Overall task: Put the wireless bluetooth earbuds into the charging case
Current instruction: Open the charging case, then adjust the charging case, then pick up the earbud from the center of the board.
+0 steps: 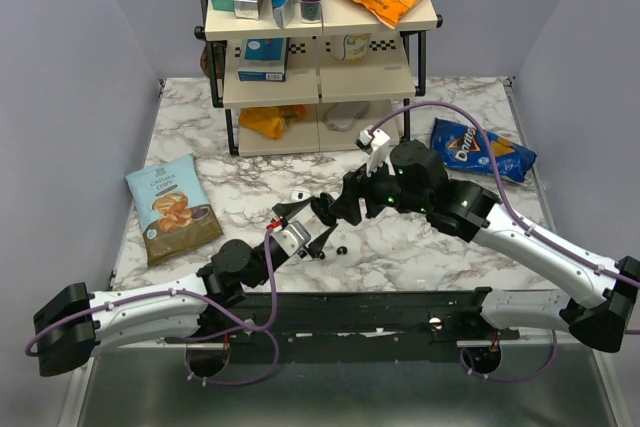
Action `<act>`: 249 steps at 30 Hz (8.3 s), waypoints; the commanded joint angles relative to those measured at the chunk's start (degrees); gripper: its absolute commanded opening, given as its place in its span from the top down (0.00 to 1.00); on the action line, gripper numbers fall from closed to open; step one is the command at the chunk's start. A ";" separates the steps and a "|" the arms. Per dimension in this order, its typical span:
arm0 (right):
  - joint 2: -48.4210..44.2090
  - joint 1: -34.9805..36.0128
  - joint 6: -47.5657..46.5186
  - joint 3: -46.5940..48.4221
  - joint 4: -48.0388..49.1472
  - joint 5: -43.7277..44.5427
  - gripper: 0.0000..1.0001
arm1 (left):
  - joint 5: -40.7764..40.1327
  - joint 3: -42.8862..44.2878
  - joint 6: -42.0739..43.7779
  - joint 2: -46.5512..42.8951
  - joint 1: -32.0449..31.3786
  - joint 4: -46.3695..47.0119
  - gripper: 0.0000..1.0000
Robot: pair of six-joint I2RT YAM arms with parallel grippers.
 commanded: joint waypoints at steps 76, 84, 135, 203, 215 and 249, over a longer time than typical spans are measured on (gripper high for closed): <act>-9.68 3.96 -29.85 -1.32 2.89 -4.59 0.99 | 63.27 23.46 -31.19 9.45 21.49 -17.95 0.31; -11.08 4.75 -30.38 -2.02 2.98 -2.39 0.99 | 58.96 23.72 -28.99 8.23 21.57 -21.37 0.18; -9.77 5.72 -29.50 -1.58 2.54 -3.27 0.99 | 57.47 21.09 -28.73 8.58 22.63 -14.79 0.98; 22.05 0.62 1.35 -20.39 18.53 8.51 0.49 | 12.11 -9.59 -30.84 -29.39 7.69 -1.52 1.00; 22.93 0.79 1.79 -22.58 19.68 6.57 0.51 | 12.29 -9.59 -31.27 -28.95 7.34 -1.78 1.00; 24.25 3.34 4.07 -25.75 21.26 3.93 0.85 | 12.11 -9.59 -31.36 -29.04 6.37 -2.75 1.00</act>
